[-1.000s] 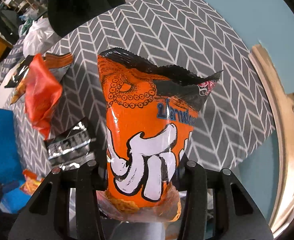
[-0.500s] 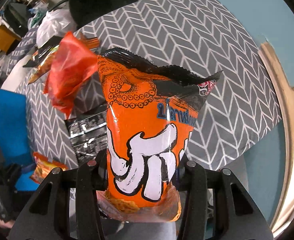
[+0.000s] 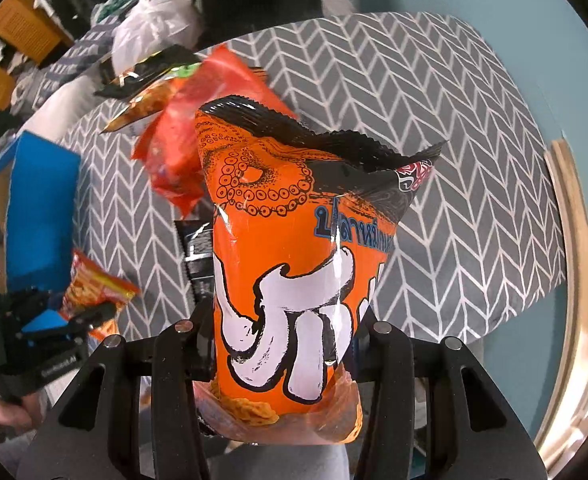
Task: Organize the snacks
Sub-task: 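Lift both bags and carry them over the cardboard box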
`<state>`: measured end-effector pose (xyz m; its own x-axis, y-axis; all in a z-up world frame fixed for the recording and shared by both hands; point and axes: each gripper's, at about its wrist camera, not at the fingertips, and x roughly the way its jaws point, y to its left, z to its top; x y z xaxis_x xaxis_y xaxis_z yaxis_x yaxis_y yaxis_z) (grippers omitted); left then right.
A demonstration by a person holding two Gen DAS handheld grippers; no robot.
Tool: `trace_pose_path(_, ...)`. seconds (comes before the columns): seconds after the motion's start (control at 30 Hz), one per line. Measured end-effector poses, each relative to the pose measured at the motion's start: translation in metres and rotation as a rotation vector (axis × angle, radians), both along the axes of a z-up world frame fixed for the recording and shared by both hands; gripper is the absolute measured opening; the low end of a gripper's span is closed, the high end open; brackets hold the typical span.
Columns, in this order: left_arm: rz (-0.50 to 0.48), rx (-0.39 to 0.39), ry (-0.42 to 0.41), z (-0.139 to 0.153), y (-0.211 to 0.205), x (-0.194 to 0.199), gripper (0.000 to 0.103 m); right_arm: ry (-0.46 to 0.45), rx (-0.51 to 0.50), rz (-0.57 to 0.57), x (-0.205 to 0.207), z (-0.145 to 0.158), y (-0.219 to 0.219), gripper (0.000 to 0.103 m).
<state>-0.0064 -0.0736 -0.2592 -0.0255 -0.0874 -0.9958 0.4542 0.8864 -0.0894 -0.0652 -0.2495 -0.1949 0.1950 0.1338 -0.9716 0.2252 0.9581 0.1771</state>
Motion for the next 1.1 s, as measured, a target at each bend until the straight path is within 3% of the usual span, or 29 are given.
trace_pose_path(0.27, 0.099, -0.054, -0.057, 0.042, 0.013, 0.017, 0.044, -0.018, -0.007, 0.078, 0.011, 0.004, 0.022, 0.044)
trace_pose_path(0.67, 0.230, -0.110, -0.130, 0.091, 0.023, 0.007, 0.044, -0.065, -0.006, 0.219, 0.031, 0.026, 0.057, 0.044)
trace_pose_path(1.1, 0.372, -0.127, -0.198, 0.136, 0.076, 0.007, 0.044, -0.124, 0.041, 0.385, 0.059, 0.048, 0.110, 0.044)
